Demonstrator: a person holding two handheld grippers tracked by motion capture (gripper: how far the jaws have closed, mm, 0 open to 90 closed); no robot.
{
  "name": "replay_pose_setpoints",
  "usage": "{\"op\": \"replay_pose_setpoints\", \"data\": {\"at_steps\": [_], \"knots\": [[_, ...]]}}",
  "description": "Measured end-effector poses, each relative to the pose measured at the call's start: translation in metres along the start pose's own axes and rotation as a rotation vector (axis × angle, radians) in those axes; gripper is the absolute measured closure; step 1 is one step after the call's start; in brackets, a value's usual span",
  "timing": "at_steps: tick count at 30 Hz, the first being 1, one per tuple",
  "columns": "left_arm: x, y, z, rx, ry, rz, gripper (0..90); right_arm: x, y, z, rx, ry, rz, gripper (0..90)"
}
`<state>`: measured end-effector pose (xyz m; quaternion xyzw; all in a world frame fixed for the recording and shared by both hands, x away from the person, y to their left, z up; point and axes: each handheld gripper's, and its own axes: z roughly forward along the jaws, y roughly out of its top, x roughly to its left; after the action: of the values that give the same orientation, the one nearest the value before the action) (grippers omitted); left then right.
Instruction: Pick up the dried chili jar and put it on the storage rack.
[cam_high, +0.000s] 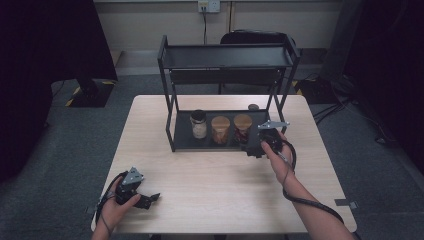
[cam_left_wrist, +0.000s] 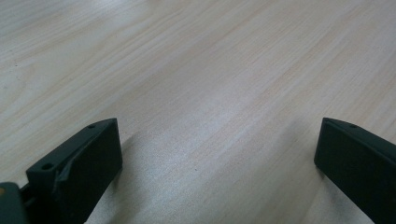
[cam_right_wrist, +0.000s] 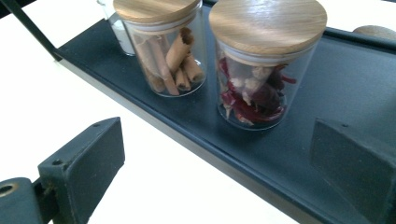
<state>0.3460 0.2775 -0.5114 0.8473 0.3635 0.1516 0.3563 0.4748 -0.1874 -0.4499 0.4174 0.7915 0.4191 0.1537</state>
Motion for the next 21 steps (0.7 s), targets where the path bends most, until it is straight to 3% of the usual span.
{"op": "replay_pose_setpoints", "data": {"at_steps": [21], "knots": [[0.000,0.000,0.000,0.000,0.001,0.001,0.3,0.008,-0.012,-0.008,-0.001,0.036,-0.017,2.7]]}}
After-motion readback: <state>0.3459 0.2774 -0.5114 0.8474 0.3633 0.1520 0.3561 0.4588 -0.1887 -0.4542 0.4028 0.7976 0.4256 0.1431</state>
